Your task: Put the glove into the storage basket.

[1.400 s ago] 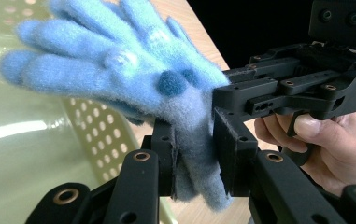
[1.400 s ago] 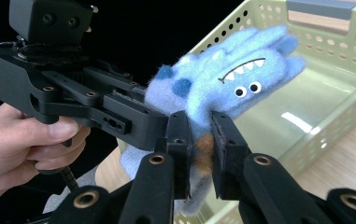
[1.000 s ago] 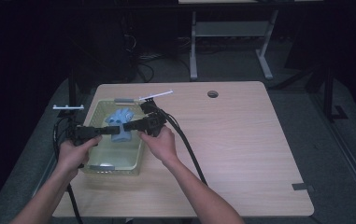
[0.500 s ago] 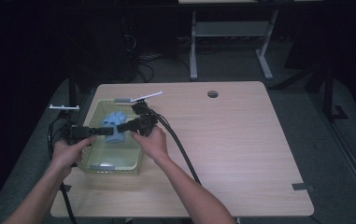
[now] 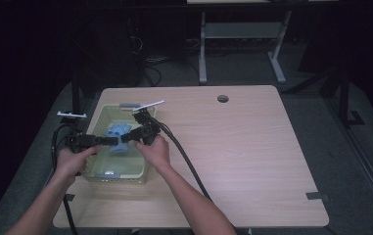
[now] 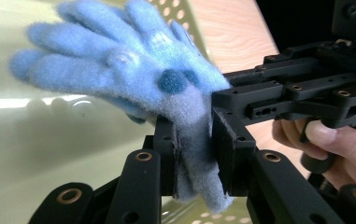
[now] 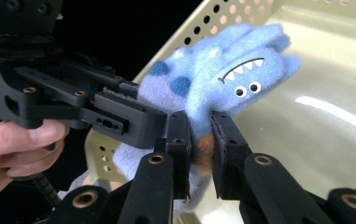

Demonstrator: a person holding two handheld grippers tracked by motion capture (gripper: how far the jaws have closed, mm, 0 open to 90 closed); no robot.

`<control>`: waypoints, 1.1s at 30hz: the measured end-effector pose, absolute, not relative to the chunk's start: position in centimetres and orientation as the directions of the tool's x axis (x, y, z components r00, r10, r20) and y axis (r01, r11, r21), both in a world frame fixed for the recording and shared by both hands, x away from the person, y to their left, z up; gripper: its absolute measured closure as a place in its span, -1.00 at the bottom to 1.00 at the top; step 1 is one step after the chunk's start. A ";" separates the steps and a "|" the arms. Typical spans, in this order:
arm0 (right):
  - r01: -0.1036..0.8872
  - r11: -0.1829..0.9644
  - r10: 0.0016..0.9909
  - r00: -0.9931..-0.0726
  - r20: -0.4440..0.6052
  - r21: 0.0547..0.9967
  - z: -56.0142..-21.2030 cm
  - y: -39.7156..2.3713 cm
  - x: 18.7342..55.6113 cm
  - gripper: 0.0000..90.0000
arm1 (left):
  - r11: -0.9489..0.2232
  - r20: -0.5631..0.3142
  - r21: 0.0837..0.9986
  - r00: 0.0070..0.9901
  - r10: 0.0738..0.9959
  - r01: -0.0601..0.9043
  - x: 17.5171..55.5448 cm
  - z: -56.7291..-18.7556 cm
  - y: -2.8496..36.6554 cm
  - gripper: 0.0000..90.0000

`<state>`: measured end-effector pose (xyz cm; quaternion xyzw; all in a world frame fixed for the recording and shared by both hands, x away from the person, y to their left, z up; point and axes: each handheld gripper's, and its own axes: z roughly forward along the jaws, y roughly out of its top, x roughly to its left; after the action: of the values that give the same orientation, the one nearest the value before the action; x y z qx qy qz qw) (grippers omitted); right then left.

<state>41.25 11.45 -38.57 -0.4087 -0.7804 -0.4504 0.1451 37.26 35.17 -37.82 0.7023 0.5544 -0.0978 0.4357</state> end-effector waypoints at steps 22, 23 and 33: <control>0.787 0.318 0.555 -0.607 0.569 0.529 -40.7 12.5 41.8 0.73 | -0.026 -0.590 0.445 0.315 0.744 0.895 38.0 -40.0 35.0 0.59; 0.786 0.320 0.557 -0.608 0.566 0.529 -40.7 12.5 41.8 0.73 | -0.025 -0.588 0.444 0.313 0.746 0.896 38.0 -40.0 34.9 0.59; 0.777 0.299 0.590 -0.607 0.533 0.553 -39.1 10.6 42.3 0.65 | -0.053 -0.517 0.399 0.273 0.811 0.915 38.4 -40.9 34.4 0.59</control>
<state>42.27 10.56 -39.09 -0.4285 -0.7978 -0.4083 0.1145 38.42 34.44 -40.89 0.7216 0.5982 -0.0766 0.3400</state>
